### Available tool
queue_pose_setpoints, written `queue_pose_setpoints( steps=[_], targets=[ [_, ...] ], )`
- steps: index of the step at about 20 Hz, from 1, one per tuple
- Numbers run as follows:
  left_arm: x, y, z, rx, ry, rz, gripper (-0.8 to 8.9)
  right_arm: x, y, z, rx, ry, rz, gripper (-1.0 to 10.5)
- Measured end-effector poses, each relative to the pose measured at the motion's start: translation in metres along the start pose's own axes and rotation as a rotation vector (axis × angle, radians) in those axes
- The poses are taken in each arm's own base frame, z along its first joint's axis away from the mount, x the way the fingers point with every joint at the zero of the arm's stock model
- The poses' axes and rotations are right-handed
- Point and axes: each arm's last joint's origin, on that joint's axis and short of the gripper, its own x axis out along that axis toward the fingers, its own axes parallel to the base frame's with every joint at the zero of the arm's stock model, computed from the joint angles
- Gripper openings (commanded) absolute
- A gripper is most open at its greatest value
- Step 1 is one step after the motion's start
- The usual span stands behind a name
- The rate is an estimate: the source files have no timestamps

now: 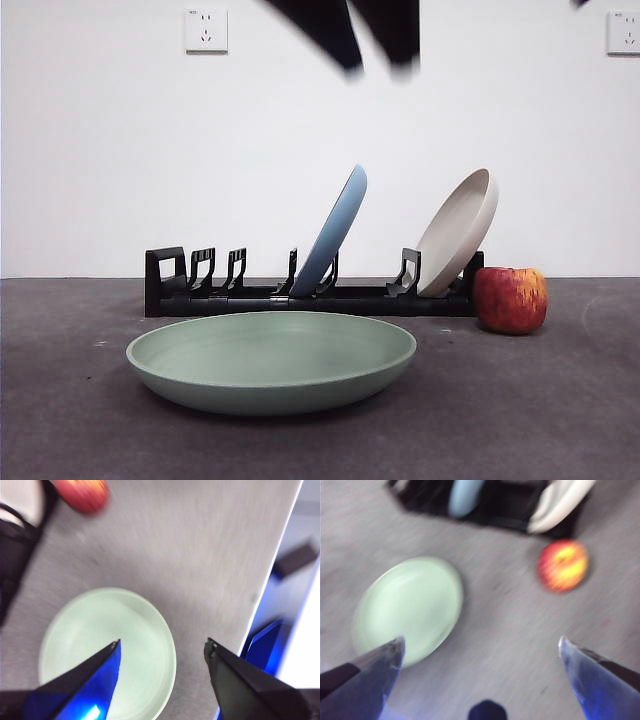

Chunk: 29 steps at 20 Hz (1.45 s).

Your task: Take the green plate from the plate rack,put the plate on the table,take the apple from the table,put the apple in the plate

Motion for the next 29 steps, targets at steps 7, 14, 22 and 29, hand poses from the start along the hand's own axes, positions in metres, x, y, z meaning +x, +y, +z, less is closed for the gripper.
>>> queue_pose_setpoints(
  steps=[7, 14, 22, 29],
  targets=[
    [-0.095, 0.026, 0.002, -0.132, -0.237, 0.002, 2.83, 0.094, -0.04, 0.022, 0.05, 0.07, -0.087, 7.2],
    [-0.119, 0.031, -0.014, -0.197, -0.248, -0.005, 2.83, 0.172, -0.065, 0.019, 0.027, 0.081, -0.155, 7.2],
    [-0.118, 0.031, -0.015, -0.222, -0.237, -0.009, 2.83, 0.221, -0.074, 0.005, -0.014, 0.115, -0.187, 7.2],
    [-0.118, 0.031, -0.015, -0.226, -0.237, -0.009, 2.83, 0.239, -0.08, -0.002, -0.019, 0.113, -0.193, 5.2]
  ],
)
